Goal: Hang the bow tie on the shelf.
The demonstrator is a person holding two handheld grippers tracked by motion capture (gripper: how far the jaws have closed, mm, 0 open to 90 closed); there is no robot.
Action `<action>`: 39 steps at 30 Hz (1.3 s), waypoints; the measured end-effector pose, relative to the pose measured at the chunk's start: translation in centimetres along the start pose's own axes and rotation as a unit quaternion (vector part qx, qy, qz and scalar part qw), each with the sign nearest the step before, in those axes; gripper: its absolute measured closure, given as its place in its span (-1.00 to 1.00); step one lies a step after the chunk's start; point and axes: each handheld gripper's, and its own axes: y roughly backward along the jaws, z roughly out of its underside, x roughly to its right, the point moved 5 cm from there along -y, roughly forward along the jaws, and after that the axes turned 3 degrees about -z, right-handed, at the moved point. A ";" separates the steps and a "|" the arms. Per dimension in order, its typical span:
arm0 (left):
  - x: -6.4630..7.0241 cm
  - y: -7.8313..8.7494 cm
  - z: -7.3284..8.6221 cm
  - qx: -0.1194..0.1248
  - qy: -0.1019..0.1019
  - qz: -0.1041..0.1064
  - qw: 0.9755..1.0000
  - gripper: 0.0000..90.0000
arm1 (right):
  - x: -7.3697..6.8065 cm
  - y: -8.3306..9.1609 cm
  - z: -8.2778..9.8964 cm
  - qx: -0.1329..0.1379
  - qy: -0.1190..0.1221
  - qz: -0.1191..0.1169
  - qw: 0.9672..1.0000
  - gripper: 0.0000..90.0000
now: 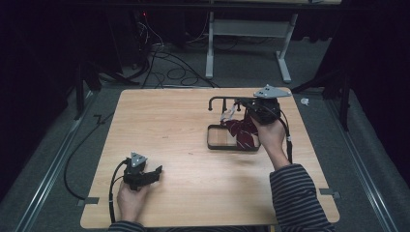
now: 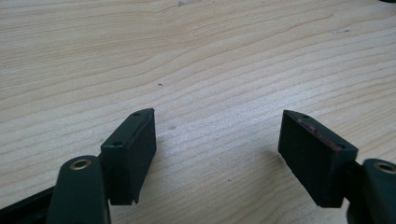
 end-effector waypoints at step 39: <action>0.0 0.0 0.0 0.001 0.002 0.002 1.000 -0.37 | 0.6 -1.4 1.2 -0.046 0.000 0.017 0.999 0.89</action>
